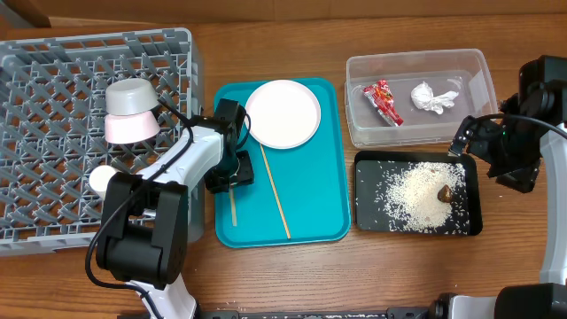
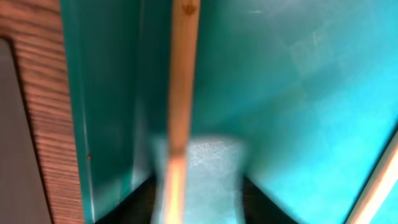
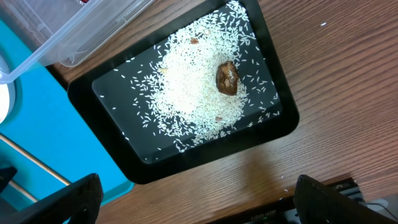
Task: Sort waste into correct bins and load items into the dishwasher
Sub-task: 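Reach the left gripper to the chopsticks on the teal tray and grasp, then carry the chopsticks with the left gripper into the dish rack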
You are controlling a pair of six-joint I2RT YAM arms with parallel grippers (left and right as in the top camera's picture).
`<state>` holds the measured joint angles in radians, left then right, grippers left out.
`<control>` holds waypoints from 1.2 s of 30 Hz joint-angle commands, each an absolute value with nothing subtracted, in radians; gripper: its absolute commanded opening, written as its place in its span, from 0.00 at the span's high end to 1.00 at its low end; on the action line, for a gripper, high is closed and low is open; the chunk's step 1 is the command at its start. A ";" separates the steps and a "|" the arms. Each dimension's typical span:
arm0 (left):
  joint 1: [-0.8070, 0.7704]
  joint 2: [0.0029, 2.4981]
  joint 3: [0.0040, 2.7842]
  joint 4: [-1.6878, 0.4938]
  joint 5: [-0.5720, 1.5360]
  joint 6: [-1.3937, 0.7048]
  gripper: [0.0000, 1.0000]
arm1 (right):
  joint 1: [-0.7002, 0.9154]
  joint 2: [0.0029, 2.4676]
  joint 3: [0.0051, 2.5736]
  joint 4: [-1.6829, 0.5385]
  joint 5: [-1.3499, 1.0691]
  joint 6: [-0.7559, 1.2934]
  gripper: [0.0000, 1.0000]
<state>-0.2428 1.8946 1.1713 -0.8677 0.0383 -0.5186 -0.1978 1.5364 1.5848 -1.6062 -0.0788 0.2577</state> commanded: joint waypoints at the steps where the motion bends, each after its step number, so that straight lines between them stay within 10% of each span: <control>1: -0.249 1.945 1.160 -0.864 0.042 -0.512 0.72 | -0.200 1.520 1.610 -1.604 -0.084 0.259 0.00; 4: -0.248 1.945 1.163 -0.871 0.042 -0.512 0.96 | -0.200 1.520 1.610 -1.604 -0.084 0.259 0.00; 33: -0.021 1.697 1.551 -1.200 -0.134 -0.141 0.96 | -0.200 1.520 1.610 -1.607 -0.084 0.259 0.00; 36: 0.001 1.738 1.542 -1.191 -0.131 -0.141 0.68 | -0.200 1.520 1.610 -1.608 -0.084 0.259 0.00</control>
<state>-0.0147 1.6936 1.5562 -1.1946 -0.1173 -0.1822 -0.1974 1.5364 1.5848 -1.6096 -0.0788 0.2577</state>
